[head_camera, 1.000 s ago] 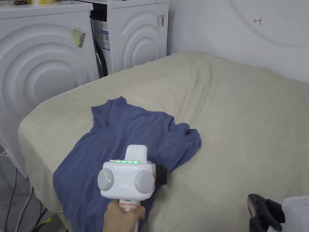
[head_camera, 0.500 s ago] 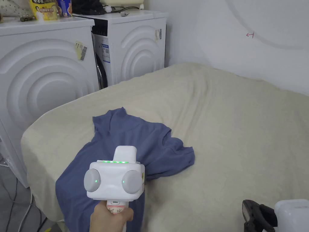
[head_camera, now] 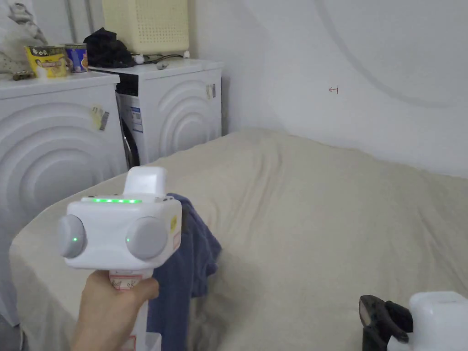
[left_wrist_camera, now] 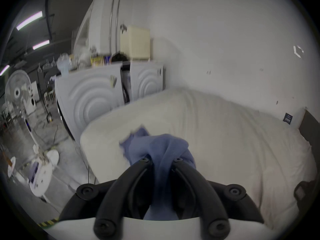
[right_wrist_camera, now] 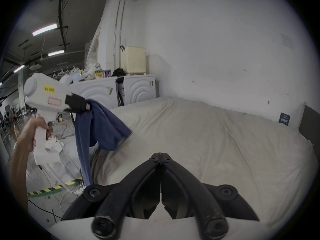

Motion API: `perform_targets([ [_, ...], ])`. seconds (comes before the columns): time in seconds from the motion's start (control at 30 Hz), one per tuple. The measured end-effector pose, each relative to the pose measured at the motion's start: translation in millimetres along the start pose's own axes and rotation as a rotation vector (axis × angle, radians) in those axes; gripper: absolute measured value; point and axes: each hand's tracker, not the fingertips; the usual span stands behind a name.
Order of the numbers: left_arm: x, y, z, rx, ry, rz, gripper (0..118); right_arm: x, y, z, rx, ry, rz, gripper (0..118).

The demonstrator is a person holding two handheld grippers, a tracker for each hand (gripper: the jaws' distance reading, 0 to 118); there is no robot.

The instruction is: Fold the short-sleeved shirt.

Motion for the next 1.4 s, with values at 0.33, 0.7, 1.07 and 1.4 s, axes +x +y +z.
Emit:
perform_targets([
  [0.33, 85, 99, 103, 0.279, -0.331, -0.095, 15, 62, 10, 78, 0.095, -0.215, -0.052, 0],
  [0.7, 275, 92, 159, 0.344, -0.762, -0.312, 15, 141, 5, 190, 0.166, -0.562, -0.119, 0],
  [1.07, 432, -149, 108, -0.296, -0.972, -0.561, 15, 187, -29, 219, 0.106, -0.696, -0.232, 0],
  [1.4, 428, -202, 68, -0.491, -1.033, -0.4, 17, 203, -55, 205, 0.011, -0.685, -0.285, 0],
])
